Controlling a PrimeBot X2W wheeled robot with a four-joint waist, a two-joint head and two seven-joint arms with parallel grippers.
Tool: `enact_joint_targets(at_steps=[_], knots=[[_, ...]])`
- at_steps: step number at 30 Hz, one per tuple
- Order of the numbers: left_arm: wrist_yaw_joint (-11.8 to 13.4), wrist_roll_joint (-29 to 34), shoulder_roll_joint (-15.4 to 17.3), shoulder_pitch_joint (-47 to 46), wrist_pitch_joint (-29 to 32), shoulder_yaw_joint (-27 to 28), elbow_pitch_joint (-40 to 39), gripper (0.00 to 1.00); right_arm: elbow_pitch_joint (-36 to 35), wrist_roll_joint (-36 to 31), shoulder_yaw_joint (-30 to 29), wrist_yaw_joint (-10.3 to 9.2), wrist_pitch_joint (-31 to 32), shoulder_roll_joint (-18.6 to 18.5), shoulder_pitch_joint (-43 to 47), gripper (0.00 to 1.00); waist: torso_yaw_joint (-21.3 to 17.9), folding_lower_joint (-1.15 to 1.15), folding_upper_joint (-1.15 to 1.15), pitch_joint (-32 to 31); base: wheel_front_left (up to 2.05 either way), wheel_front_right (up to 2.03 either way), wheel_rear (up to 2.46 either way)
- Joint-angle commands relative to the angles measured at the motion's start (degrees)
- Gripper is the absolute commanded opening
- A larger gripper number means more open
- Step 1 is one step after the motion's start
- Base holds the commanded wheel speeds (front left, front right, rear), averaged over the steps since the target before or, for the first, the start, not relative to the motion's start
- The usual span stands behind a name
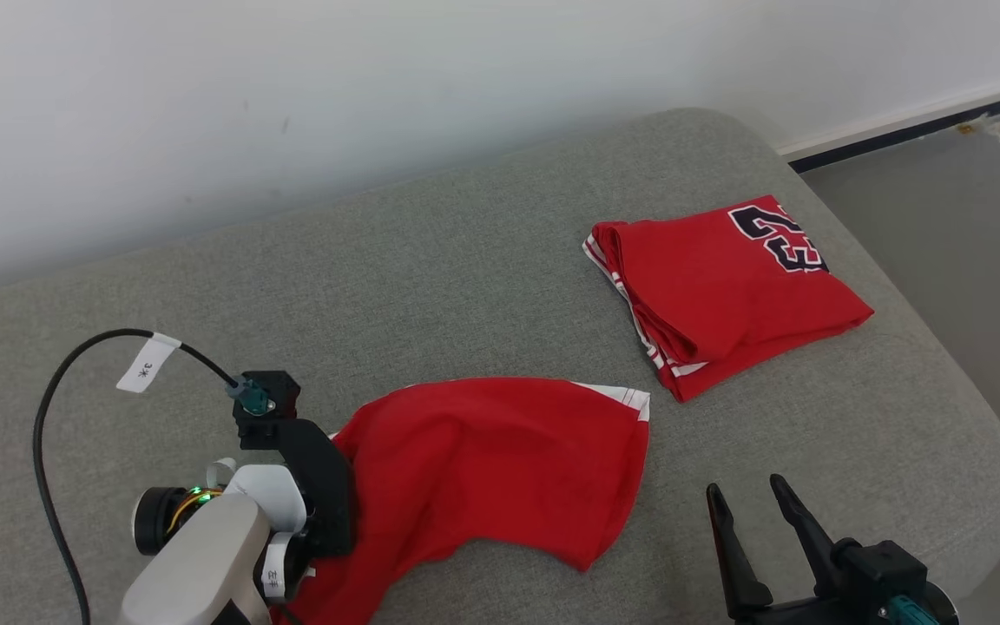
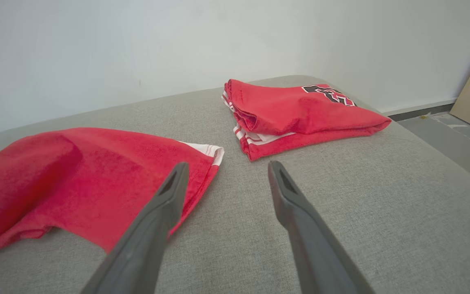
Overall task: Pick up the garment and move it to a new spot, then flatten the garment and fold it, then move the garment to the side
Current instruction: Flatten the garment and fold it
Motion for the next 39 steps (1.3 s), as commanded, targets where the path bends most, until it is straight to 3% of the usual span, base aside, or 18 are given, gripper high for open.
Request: enact_joint_targets(at_steps=[1,2,3,4,11,18,22,31,37,38,39], knots=[[-0.7,-0.4,-0.6,-0.2,0.7,-0.6,0.9,1.0,0.2,0.5,0.5,-0.15,-0.3,0.0,-0.7,1.0,0.2,-0.01,-0.01,0.1,0.0,0.0,0.0],[-1.2,-0.6,-0.8,-0.2,0.8,-0.7,1.3,1.0,0.3,0.7,0.6,-0.15,-0.4,0.0,-0.9,1.0,0.2,-0.01,-0.01,0.2,0.0,0.0,0.0],[-2.6,-0.6,-1.5,-0.3,0.7,-1.4,1.7,0.41,0.5,0.6,0.9,-0.15,-0.4,0.0,-1.1,1.0,0.3,-0.01,-0.01,0.1,0.0,0.0,0.0],[-3.0,-0.7,-1.7,-0.6,-0.5,-1.2,1.6,0.0,0.6,0.7,0.9,-0.15,-0.5,0.0,-1.2,1.0,0.3,-0.01,-0.01,0.1,0.0,0.0,0.0],[-3.3,2.8,-2.2,-4.5,-12.9,-0.6,0.4,0.0,1.0,0.1,0.3,-0.15,-0.4,0.0,-0.9,1.0,1.1,-0.01,-0.01,-0.9,0.0,0.0,0.0],[-3.8,5.9,-4.6,-9.5,-29.3,0.6,-3.7,0.0,0.7,-0.1,-0.1,-0.15,0.1,0.0,-0.1,1.0,3.3,-0.01,-0.01,-3.1,0.0,0.0,0.0],[-4.0,5.7,-5.6,-10.3,-33.2,1.2,-6.7,0.0,0.5,0.1,-0.5,-0.15,0.2,0.0,0.4,1.0,5.6,-0.01,-0.01,-4.2,0.0,0.0,0.0],[3.7,3.3,0.0,6.9,-34.4,4.3,-17.5,0.0,0.2,0.7,-1.3,-0.15,0.2,0.0,2.3,1.0,10.7,-0.01,-0.01,-6.2,0.0,0.0,0.0],[7.0,1.3,2.1,20.9,-34.3,3.8,-23.5,0.01,-0.3,0.1,-1.5,-0.15,0.3,0.0,2.7,1.0,13.5,-0.01,-0.01,-6.9,0.0,0.0,0.0],[7.2,1.2,2.1,22.2,-34.0,3.5,-23.5,0.42,-0.3,0.0,-1.5,-0.15,0.4,0.0,2.7,1.0,14.0,-0.01,-0.01,-7.1,0.0,0.0,0.0],[7.6,1.1,2.1,23.3,-34.0,3.5,-23.5,1.0,-0.4,-0.1,-1.4,-0.15,0.6,0.0,2.7,1.0,14.3,-0.01,-0.01,-7.2,0.0,0.0,0.0]])
